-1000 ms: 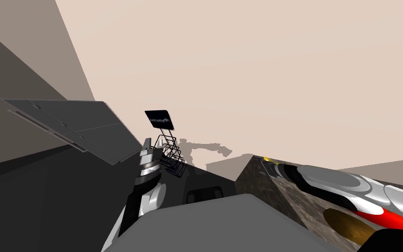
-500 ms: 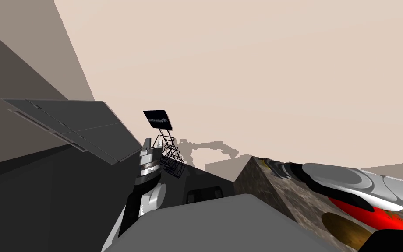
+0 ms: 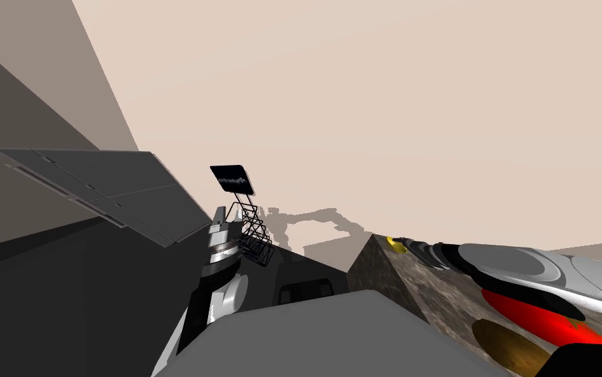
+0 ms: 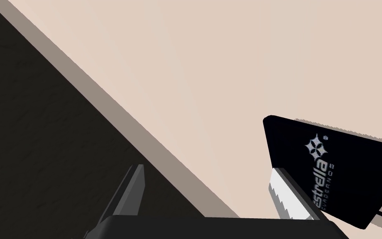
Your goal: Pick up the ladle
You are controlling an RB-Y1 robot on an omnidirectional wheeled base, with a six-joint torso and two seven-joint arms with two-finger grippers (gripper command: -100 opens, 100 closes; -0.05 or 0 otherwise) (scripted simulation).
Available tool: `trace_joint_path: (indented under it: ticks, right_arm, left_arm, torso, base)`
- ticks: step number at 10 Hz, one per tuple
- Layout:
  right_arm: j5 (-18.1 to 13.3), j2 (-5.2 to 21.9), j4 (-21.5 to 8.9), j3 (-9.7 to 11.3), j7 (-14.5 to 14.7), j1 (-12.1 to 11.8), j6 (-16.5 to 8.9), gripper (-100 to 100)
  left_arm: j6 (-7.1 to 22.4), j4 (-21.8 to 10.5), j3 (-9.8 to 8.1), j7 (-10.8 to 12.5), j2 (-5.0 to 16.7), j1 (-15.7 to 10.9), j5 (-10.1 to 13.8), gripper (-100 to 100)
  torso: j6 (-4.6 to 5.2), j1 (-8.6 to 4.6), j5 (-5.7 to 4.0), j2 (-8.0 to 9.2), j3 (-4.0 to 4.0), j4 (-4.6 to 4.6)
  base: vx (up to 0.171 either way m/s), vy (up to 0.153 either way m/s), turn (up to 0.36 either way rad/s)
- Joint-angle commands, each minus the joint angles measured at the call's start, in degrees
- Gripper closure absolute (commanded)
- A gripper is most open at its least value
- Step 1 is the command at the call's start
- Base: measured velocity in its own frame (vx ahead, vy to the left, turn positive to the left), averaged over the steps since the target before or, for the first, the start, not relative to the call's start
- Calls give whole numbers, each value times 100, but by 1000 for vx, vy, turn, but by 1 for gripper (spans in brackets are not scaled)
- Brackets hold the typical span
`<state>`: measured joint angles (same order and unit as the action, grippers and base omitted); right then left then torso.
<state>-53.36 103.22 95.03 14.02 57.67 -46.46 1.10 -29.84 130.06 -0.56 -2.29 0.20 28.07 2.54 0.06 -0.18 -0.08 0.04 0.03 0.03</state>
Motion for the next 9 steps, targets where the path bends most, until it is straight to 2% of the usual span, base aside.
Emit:
trace_joint_path:
  ticks: [1, 2, 5, 6, 7, 9]
  right_arm:
    - [0, 0, 0, 0, 0, 0, 0, 0]
    - [-23, -179, -95, 77, 14, -16, -59, -100]
    - [-58, -446, -237, 195, 36, -40, -151, -100]
    - [-65, -416, -220, 135, 48, -46, -105, -100]
    - [-68, -428, -229, 147, 51, -40, -108, 100]
    - [-64, -432, -230, 153, 45, -47, -102, 100]
  left_arm:
    - [0, 0, 0, 0, 0, 0, 0, 0]
    - [0, 0, 0, 0, 0, 0, 0, 0]
    - [0, 0, 0, 0, 0, 0, 0, 0]
    - [0, 0, 0, 0, 0, 0, 0, 0]
    - [0, 0, 0, 0, 0, 0, 0, 0]
    - [0, 0, 0, 0, 0, 0, 0, 0]
  torso:
    - [0, 0, 0, 0, 0, 0]
    - [0, 8, 3, 0, 0, 0]
    - [1, 7, 2, -2, -1, -1]
    - [-2, 8, 2, -1, -1, -1]
    - [1, 10, 4, -1, -1, 0]
    - [-10, 19, 8, -5, -2, 1]
  base:
    - [0, -5, 1]
    - [1, -6, 186]
    - [3, -13, 169]
    - [1, -6, 33]
    - [0, 0, 0]
    - [-1, -1, -2]
